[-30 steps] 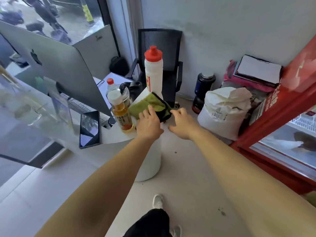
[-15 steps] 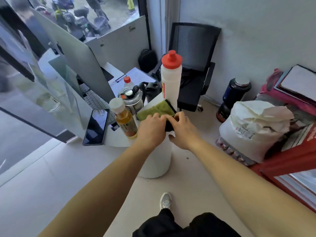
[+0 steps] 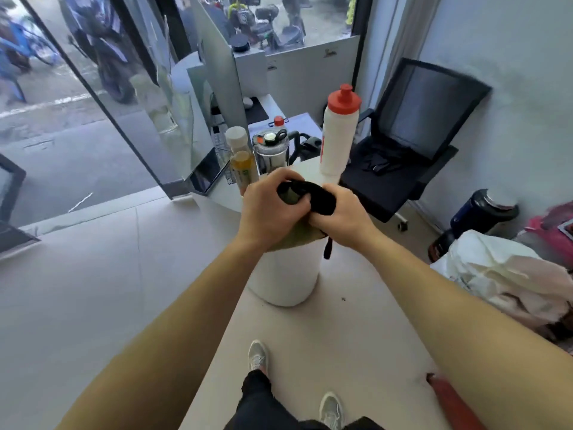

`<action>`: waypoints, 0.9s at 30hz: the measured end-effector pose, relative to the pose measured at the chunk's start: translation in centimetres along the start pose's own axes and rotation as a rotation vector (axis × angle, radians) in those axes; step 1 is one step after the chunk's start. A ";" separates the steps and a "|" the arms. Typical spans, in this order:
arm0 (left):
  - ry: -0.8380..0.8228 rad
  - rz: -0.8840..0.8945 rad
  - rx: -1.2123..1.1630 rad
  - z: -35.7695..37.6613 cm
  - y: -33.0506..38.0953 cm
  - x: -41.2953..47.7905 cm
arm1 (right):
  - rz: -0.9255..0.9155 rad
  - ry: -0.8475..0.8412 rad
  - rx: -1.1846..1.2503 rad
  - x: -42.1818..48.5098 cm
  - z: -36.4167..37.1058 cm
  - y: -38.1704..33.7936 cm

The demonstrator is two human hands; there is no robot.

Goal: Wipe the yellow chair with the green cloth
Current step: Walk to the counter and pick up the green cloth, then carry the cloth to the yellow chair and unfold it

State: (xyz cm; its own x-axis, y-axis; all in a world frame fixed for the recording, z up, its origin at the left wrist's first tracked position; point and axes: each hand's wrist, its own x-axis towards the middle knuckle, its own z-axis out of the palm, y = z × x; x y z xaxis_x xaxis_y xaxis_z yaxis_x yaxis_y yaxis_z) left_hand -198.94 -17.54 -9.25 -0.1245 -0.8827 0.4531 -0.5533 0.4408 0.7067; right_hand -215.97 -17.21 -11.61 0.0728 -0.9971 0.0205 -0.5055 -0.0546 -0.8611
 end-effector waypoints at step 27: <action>0.757 -1.153 -0.467 -46.8 -25.7 -35.6 | 0.016 -1.135 -0.024 -9.6 59.7 -29.7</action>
State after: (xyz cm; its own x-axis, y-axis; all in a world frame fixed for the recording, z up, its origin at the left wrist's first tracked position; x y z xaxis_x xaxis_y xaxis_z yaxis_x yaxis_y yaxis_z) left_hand -141.70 10.17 -18.10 0.7316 -0.5455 -0.4089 0.2875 -0.2970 0.9106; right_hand -150.35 -2.90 -16.57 0.7972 -0.3746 -0.4735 -0.5291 -0.0557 -0.8467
